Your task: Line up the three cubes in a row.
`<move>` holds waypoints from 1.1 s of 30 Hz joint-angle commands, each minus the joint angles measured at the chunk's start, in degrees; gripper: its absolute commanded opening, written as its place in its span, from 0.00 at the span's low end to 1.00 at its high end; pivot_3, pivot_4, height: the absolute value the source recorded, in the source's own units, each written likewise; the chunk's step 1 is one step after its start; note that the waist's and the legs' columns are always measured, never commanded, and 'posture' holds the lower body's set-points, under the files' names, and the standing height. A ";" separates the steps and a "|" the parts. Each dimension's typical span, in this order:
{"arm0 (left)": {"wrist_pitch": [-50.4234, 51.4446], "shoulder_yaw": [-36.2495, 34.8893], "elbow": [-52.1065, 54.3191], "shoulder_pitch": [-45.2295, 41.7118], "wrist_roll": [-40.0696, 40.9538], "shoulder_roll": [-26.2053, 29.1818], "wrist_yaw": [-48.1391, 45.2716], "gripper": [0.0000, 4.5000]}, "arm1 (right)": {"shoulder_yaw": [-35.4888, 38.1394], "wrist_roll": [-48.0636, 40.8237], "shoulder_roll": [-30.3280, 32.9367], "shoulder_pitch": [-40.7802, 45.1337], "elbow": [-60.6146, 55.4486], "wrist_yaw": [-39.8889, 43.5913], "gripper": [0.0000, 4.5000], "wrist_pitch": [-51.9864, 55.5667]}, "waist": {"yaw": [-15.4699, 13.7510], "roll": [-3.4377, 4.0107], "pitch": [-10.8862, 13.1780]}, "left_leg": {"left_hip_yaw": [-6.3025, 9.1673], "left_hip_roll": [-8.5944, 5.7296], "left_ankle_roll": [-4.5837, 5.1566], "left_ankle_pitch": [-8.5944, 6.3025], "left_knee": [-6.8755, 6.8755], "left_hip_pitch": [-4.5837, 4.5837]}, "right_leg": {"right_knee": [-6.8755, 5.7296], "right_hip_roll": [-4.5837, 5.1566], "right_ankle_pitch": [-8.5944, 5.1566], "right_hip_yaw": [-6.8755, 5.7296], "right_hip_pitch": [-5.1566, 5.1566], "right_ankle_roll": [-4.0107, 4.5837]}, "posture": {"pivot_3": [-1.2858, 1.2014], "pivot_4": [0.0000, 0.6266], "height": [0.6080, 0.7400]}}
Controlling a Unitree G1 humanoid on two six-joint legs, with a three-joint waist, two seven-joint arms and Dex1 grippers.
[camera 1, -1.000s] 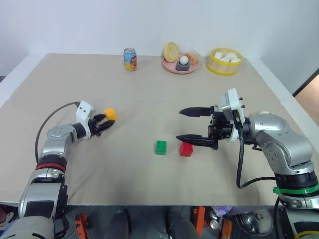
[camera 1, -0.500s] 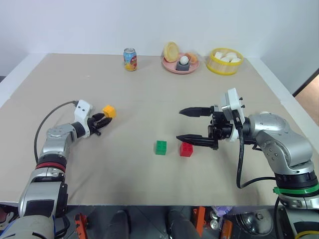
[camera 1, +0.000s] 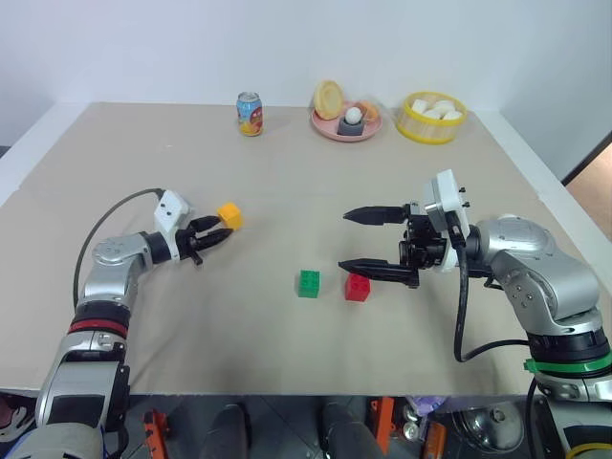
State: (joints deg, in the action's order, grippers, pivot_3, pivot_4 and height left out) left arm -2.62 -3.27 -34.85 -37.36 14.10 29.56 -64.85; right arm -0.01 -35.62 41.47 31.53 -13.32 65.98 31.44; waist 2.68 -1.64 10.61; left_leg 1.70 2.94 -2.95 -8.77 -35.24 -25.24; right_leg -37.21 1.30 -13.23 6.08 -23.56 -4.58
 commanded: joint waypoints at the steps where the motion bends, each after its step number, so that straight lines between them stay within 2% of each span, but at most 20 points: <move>1: -0.07 1.42 8.88 2.53 2.77 0.66 -5.65 0.29 | 1.26 -1.01 2.72 -0.79 -2.32 2.46 1.00 0.24 | 0.00 0.00 0.00 | 0.00 0.00 0.00 0.00 0.00 0.00 | 0.00 0.00 -0.01 0.00 0.00 0.01 | 0.52 0.24 1.00; 7: -1.66 2.95 11.53 5.64 3.00 2.32 -10.97 0.29 | 1.99 -1.59 5.38 -2.87 -3.80 4.74 1.00 -0.12 | 0.07 0.00 0.00 | -0.01 0.00 0.00 0.00 -0.02 0.05 | 0.00 0.00 -0.12 0.03 0.02 0.22 | 0.52 0.24 1.00; 18: -12.95 3.90 1.22 5.69 1.30 3.20 -18.72 0.29 | 3.88 -3.12 7.93 -4.95 -5.08 5.23 1.00 0.92 | 0.02 0.00 0.00 | -0.04 0.02 0.01 0.01 -0.06 0.03 | 0.00 0.01 -0.10 0.03 0.01 0.23 | 0.52 0.24 1.00; 29: -13.21 5.40 1.12 6.29 2.16 2.47 -22.59 0.29 | 4.14 -2.99 8.55 -6.04 -4.65 4.89 1.00 0.61 | 0.00 0.00 0.00 | -0.04 0.02 0.02 0.01 -0.07 0.04 | 0.00 0.00 -0.10 0.03 0.01 0.25 | 0.52 0.24 1.00; 33: -15.78 5.71 -3.60 4.55 0.59 2.60 -22.90 0.29 | 4.04 -3.04 8.31 -5.89 -4.74 4.50 1.00 0.70 | -0.01 0.00 0.00 | -0.04 0.02 0.02 0.01 -0.06 0.04 | 0.00 0.01 -0.11 0.03 0.01 0.24 | 0.52 0.24 1.00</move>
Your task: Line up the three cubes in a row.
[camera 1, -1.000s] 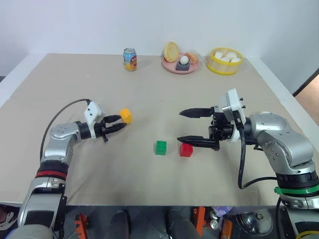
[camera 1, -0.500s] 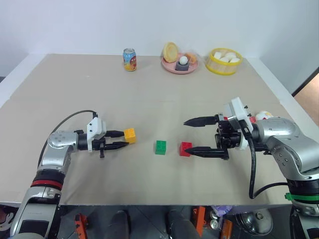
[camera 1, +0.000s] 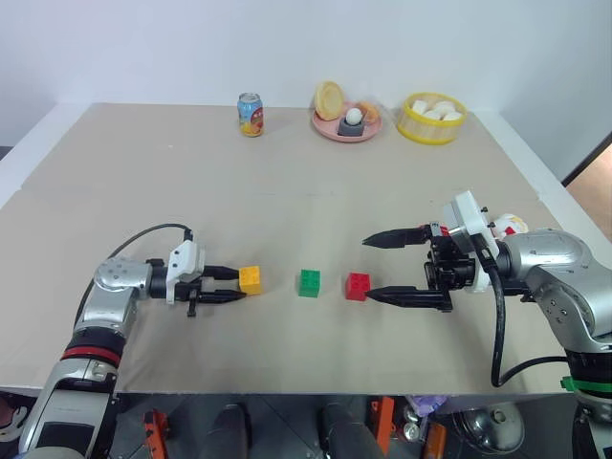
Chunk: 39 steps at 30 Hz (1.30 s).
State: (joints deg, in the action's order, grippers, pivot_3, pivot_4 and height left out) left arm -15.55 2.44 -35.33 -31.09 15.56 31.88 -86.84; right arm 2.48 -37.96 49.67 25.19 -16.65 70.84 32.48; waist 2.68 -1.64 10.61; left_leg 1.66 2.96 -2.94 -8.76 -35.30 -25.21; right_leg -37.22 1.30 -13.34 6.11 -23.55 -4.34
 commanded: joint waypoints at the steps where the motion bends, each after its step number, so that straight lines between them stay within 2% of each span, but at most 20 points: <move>1: -3.40 0.01 -4.56 -2.40 -1.26 0.18 -0.68 0.29 | 1.52 -0.55 0.09 0.39 -1.40 -0.49 1.00 -0.44 | 0.00 0.00 0.00 | 0.00 0.00 0.00 0.00 0.00 0.00 | 0.00 0.00 0.00 0.00 0.00 0.00 | 0.52 0.24 1.00; 11: -6.83 0.43 -13.06 -8.24 -3.16 -2.45 -1.21 0.29 | 1.37 -0.59 -0.10 0.36 -1.72 -1.15 1.00 -0.60 | -0.12 0.00 0.00 | 0.01 -0.02 0.02 0.02 -0.09 0.01 | 0.00 0.02 0.05 0.00 0.08 -0.03 | 0.52 0.24 1.00; 21: -6.83 1.46 -13.62 -9.47 -3.58 -4.05 -4.59 0.29 | 1.38 -0.55 -0.17 0.10 -2.03 -1.52 1.00 -0.66 | -0.06 0.00 0.00 | 0.02 -0.02 0.02 0.01 -0.02 -0.02 | 0.00 0.00 -0.01 0.00 0.04 -0.06 | 0.52 0.24 1.00; 36: -8.78 1.97 -16.78 -9.94 -5.70 -3.94 -3.15 0.29 | 1.26 -0.62 -0.28 0.23 -2.17 -1.98 1.00 -0.39 | -0.04 0.00 0.00 | 0.02 -0.02 0.03 0.01 -0.03 0.02 | -0.01 -0.01 0.01 0.00 0.08 -0.04 | 0.52 0.24 1.00; 38: -7.24 2.46 -16.97 -10.16 -6.27 -3.96 -2.84 0.51 | 1.17 -0.56 -0.31 0.32 -2.07 -2.02 1.00 -0.43 | -0.04 0.00 0.00 | 0.02 -0.02 0.03 0.01 -0.04 0.03 | -0.01 0.00 0.02 0.00 0.09 -0.04 | 0.52 0.24 1.00; 39: -5.68 2.54 -16.66 -10.30 -6.07 -3.98 -3.19 0.57 | 1.15 -0.53 -0.31 0.34 -2.04 -2.02 1.00 -0.46 | -0.04 0.00 0.00 | 0.02 -0.02 0.03 0.01 -0.05 0.04 | -0.01 0.00 0.02 0.00 0.09 -0.04 | 0.52 0.24 1.00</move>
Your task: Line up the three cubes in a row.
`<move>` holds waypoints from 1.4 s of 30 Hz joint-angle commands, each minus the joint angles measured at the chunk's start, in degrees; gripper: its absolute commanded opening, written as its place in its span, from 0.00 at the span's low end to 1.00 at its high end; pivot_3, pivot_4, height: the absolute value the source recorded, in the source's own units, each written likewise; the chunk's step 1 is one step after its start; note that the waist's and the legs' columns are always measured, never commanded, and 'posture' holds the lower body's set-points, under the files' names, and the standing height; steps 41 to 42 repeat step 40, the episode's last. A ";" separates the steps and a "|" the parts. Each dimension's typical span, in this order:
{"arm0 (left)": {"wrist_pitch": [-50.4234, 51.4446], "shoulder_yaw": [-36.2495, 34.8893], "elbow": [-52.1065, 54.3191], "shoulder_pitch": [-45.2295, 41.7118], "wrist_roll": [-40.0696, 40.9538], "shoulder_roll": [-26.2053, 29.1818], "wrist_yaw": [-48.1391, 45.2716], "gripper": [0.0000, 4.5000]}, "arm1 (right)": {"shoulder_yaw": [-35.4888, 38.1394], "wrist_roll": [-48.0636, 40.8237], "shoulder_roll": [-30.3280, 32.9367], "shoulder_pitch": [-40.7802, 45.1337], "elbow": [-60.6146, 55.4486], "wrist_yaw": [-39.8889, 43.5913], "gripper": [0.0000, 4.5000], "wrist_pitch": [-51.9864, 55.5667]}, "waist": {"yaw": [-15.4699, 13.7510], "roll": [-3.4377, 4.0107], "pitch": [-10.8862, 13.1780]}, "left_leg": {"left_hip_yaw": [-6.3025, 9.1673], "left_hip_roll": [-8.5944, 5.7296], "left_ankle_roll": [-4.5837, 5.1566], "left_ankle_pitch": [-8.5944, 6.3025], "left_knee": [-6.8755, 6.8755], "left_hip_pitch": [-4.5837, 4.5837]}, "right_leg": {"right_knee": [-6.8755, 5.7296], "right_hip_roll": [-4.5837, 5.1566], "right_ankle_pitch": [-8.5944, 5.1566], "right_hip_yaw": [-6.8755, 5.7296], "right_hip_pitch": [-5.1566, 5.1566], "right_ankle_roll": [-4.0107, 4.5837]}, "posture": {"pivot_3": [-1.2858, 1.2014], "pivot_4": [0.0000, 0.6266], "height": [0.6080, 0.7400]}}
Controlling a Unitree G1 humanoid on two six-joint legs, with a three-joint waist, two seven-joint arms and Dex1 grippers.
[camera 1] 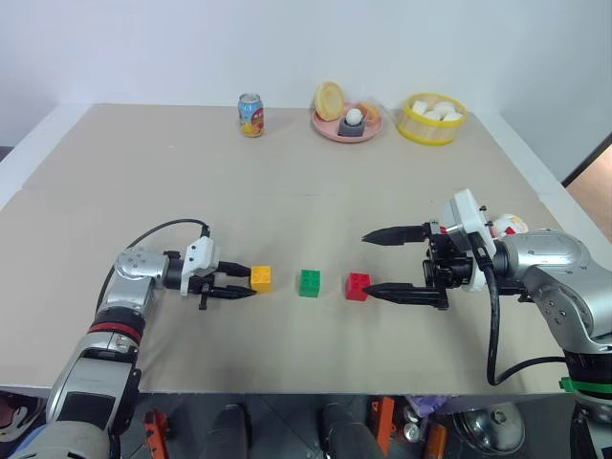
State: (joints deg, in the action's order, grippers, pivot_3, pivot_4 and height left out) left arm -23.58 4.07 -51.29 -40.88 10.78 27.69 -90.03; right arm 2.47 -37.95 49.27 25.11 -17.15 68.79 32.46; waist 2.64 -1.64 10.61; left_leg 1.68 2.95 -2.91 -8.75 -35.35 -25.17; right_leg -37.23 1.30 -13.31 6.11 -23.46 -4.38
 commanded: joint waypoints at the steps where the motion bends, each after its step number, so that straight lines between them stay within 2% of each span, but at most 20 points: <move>1: 3.61 0.86 -0.28 -0.58 -0.96 0.16 -0.31 0.65 | 1.16 -0.56 0.10 0.45 -1.51 0.02 1.00 -0.41 | 0.01 0.00 0.00 | 0.00 0.00 0.00 0.00 -0.01 0.00 | 0.00 0.00 0.00 0.00 0.00 0.00 | 0.52 0.24 1.00; 5: 3.72 0.22 1.69 -0.18 -0.60 -0.04 0.61 0.95 | 1.20 -0.54 0.21 0.48 -1.35 0.15 1.00 -0.43 | 0.02 0.00 0.00 | -0.01 0.00 0.00 -0.01 0.01 -0.01 | 0.00 0.01 -0.05 0.01 0.00 -0.02 | 0.52 0.24 1.00; 7: 1.89 -0.14 2.51 0.40 -0.71 -0.04 1.76 0.99 | 1.13 -0.53 0.19 0.77 -1.14 0.17 1.00 -0.35 | 0.01 0.00 0.00 | 0.00 0.00 0.00 -0.01 0.04 -0.02 | 0.00 0.00 -0.07 0.01 -0.02 -0.02 | 0.52 0.24 1.00; 13: 3.44 -0.95 6.35 2.51 0.83 1.28 1.44 0.99 | 0.96 -0.53 -0.03 1.86 -0.45 0.19 1.00 -0.28 | 0.01 0.00 0.00 | 0.01 -0.01 0.00 -0.02 0.05 -0.03 | 0.00 0.00 -0.08 0.01 -0.01 -0.02 | 0.52 0.24 1.00; 19: 11.11 -3.66 16.69 7.98 4.18 8.45 1.45 0.99 | 1.39 -0.41 0.52 2.30 0.43 0.84 1.00 -0.38 | 0.37 0.01 0.01 | -0.03 0.09 0.00 -0.02 0.09 0.00 | -0.05 -0.07 -0.08 0.01 -0.10 0.08 | 0.52 0.24 1.00; 21: 16.05 -5.99 20.04 9.43 5.60 10.82 4.64 0.99 | 1.65 0.54 0.97 2.02 1.44 0.85 1.00 -0.97 | 0.19 0.01 0.01 | 0.00 0.11 0.00 -0.02 0.10 -0.01 | -0.12 -0.08 -0.11 -0.02 -0.15 0.13 | 0.52 0.24 1.00; 25: 32.76 -12.70 28.39 11.97 8.86 12.69 19.30 0.99 | 3.63 2.69 0.95 2.02 7.25 -1.00 1.00 -2.45 | -0.01 0.00 0.01 | 0.01 0.09 0.00 -0.01 0.02 -0.02 | -0.14 -0.03 -0.12 -0.05 -0.09 0.11 | 0.52 0.24 1.00; 29: 47.15 -20.93 41.01 15.62 15.94 11.02 32.88 0.99 | 6.99 4.33 0.65 2.11 15.76 -4.72 1.00 -3.42 | 0.05 -0.01 0.02 | -0.07 0.03 0.00 -0.01 -0.02 -0.02 | -0.11 0.09 -0.09 -0.03 -0.05 0.04 | 0.52 0.24 1.00; 32: 54.17 -27.56 51.76 19.79 19.58 8.18 45.13 0.99 | 10.62 6.82 0.25 -1.63 21.76 -8.77 1.00 -5.64 | 0.00 -0.03 0.02 | -0.03 0.03 0.00 -0.01 0.02 0.00 | -0.11 0.06 -0.12 -0.06 -0.04 0.02 | 0.52 0.24 1.00; 37: 56.30 -33.02 62.38 27.30 21.05 -0.07 60.43 0.99 | 16.43 7.46 -4.71 -8.08 20.30 -19.28 1.00 -6.21 | 0.09 -0.02 -0.01 | 0.01 0.01 -0.02 -0.06 0.15 0.10 | -0.12 0.03 -0.15 -0.04 0.03 -0.23 | 0.52 0.24 1.00; 40: 52.58 -29.81 63.99 30.96 18.23 -6.55 65.67 0.99 | 18.37 7.31 -12.25 -10.32 15.30 -29.83 1.00 -5.68 | 0.19 -0.02 -0.01 | 0.00 0.02 -0.03 -0.06 0.11 0.15 | -0.14 -0.03 -0.03 0.03 0.01 -0.17 | 0.52 0.24 1.00; 42: 52.58 -29.81 63.99 30.96 18.23 -6.55 65.67 0.99 | 18.37 7.31 -12.25 -10.32 15.30 -29.83 1.00 -5.68 | 0.19 -0.02 -0.01 | 0.00 0.02 -0.03 -0.06 0.11 0.15 | -0.14 -0.03 -0.03 0.03 0.01 -0.17 | 0.52 0.24 1.00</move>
